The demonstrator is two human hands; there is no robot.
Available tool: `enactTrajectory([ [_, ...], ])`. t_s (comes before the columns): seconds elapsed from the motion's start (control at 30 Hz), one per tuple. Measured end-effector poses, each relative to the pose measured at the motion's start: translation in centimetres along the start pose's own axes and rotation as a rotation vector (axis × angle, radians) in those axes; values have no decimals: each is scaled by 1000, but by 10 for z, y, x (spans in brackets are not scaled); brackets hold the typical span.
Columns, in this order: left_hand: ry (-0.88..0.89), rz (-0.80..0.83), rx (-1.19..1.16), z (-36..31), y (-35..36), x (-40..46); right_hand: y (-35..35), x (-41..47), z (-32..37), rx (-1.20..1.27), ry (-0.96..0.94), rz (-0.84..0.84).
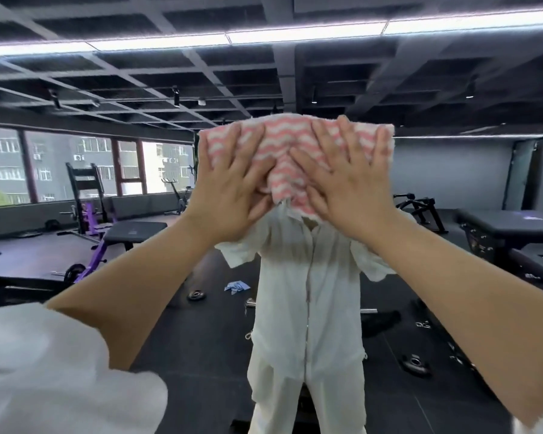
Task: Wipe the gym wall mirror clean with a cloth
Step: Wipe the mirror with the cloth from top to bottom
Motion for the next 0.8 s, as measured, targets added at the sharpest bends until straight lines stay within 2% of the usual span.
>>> enactTrajectory([
  [0.17,82,-19,-101,-20,7,-39,9,-37,22,55,-19,-49],
  [0.47,142,115,-113,-92,32,-166,21,-148,81,107,-246,-5],
  [0.7,224,314,-48,-139,39,-251,25,-259,134,46,-566,171],
  [0.8,219,319,-65,-133,33,-252,21,-248,133,79,-560,200],
])
Point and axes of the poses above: each hand's wrist, its own x-axis towards the middle knuckle, its own y-axis out of the palm, z = x × y, the point moved 2 cm from there along x, towards the middle knuckle, and after that the axes turned 4 degrees about -x, right-handed, at the moved point
